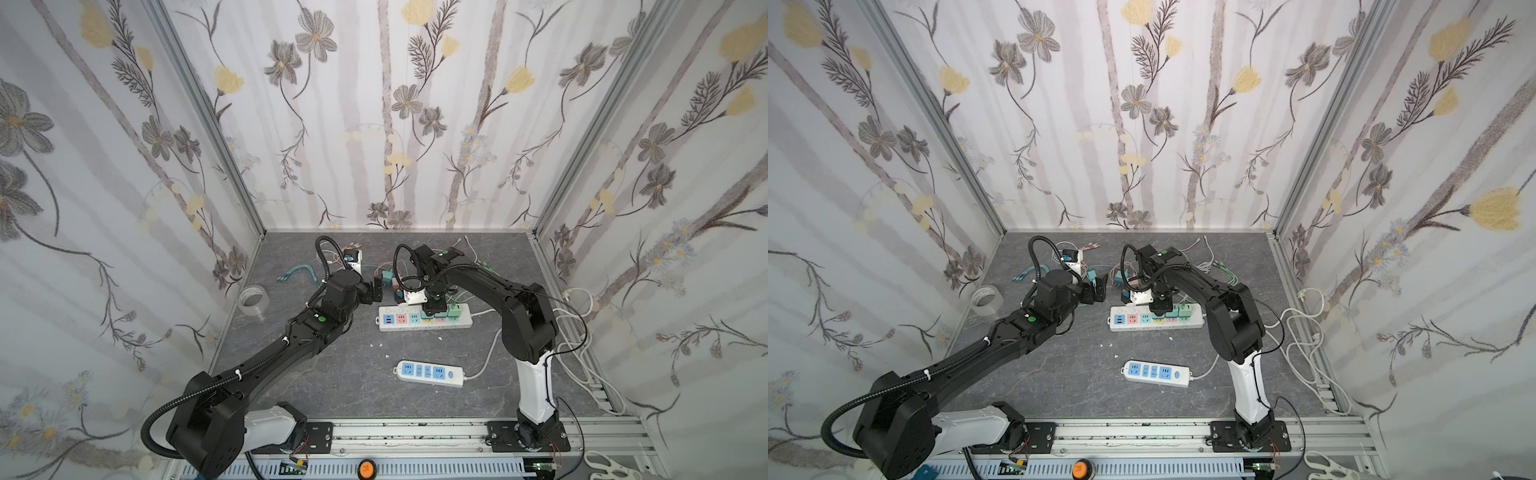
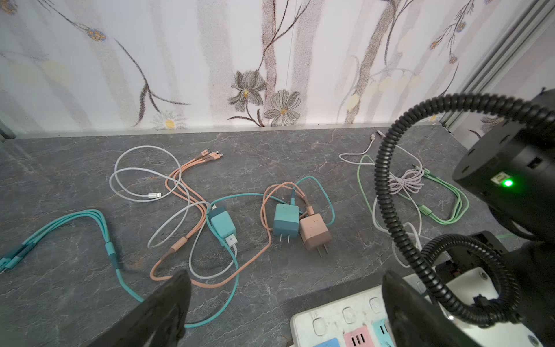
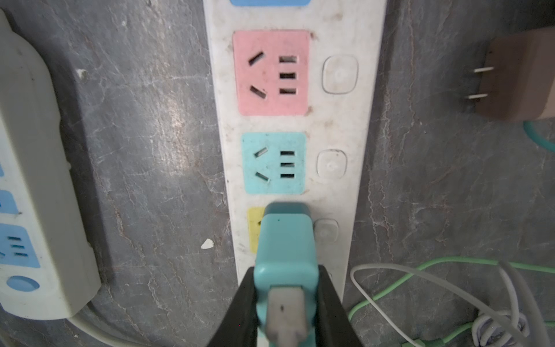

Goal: Insert the plug
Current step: 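Lower the teal charger with the right gripper onto the yellow socket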

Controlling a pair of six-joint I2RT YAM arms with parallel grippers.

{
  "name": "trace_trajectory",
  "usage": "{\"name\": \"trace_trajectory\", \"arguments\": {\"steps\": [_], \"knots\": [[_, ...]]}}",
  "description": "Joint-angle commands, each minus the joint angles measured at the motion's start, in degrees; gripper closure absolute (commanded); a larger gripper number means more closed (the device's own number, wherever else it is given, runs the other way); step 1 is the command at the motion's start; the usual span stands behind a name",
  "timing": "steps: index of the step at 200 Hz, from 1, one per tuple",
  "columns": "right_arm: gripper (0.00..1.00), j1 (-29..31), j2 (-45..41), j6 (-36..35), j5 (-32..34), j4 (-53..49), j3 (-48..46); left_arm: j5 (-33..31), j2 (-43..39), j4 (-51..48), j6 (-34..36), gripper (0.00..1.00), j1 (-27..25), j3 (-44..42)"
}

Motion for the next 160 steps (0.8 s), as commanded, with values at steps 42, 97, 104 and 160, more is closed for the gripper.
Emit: {"name": "trace_trajectory", "arguments": {"steps": [42, 97, 104, 160], "knots": [[1.00, 0.35, 3.09, -0.19, 2.15, 0.81, -1.73, -0.71, 0.24, -0.13, -0.36, 0.00, 0.05, 0.39], [0.93, 1.36, 0.70, -0.37, 5.04, 1.92, -2.98, -0.73, 0.36, 0.11, -0.18, 0.00, 0.01, 0.30], [0.90, 1.45, 0.12, -0.18, 4.52, 2.07, -2.98, -0.71, 0.44, 0.26, -0.18, 0.00, 0.05, 0.29], [0.52, 1.67, -4.10, 0.86, 2.70, 2.09, -3.21, -0.70, 0.38, -0.05, 0.23, 0.00, 0.08, 0.40]]}}
